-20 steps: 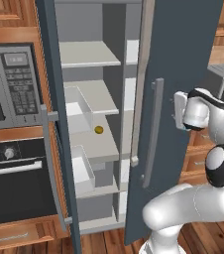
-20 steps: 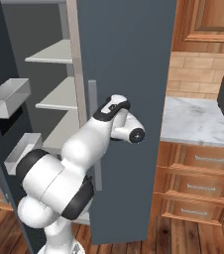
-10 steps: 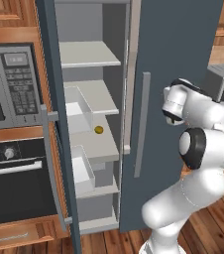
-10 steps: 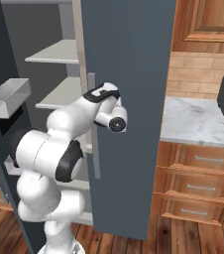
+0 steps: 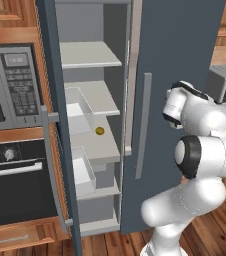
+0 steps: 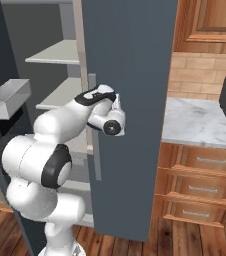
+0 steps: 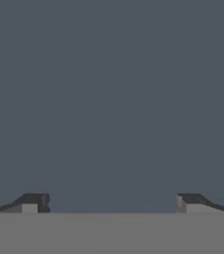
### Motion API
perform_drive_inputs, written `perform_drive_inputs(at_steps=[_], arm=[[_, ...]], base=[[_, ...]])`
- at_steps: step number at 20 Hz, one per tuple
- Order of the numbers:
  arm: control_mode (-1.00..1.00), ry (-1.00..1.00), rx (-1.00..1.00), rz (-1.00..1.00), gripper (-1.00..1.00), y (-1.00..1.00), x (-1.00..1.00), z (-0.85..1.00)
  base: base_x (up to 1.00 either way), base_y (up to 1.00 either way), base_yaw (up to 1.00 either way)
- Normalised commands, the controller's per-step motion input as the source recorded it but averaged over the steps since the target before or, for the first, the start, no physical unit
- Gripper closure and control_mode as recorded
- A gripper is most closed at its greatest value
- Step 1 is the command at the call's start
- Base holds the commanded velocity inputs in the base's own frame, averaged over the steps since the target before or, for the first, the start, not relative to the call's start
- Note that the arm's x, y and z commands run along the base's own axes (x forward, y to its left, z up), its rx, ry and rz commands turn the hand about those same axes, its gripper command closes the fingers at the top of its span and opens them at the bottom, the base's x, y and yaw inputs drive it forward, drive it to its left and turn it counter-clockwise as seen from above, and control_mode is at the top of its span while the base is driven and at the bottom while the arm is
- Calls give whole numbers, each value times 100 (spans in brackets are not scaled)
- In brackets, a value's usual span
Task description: Pick up the frozen chicken drumstick from the freezer, place it on any shelf in the fridge, and close the fridge and freezer doors when done.
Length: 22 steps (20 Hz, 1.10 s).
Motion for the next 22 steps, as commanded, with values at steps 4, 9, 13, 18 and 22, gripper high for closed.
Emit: perform_drive_inputs(at_steps=[4,9,13,18,22], arm=[[-100,-11,-15,-3,-100,14,-100,87],[-100,5,-31,0,-100,47,-98,87],[-100,20,-40,0,-100,66,-71,71],[-100,25,-43,0,-100,61,-54,92],[-100,31,-48,0,-100,64,-45,94]], base=[[0,0,0],[0,0,0],[0,0,0],[0,0,0],[0,0,0]])
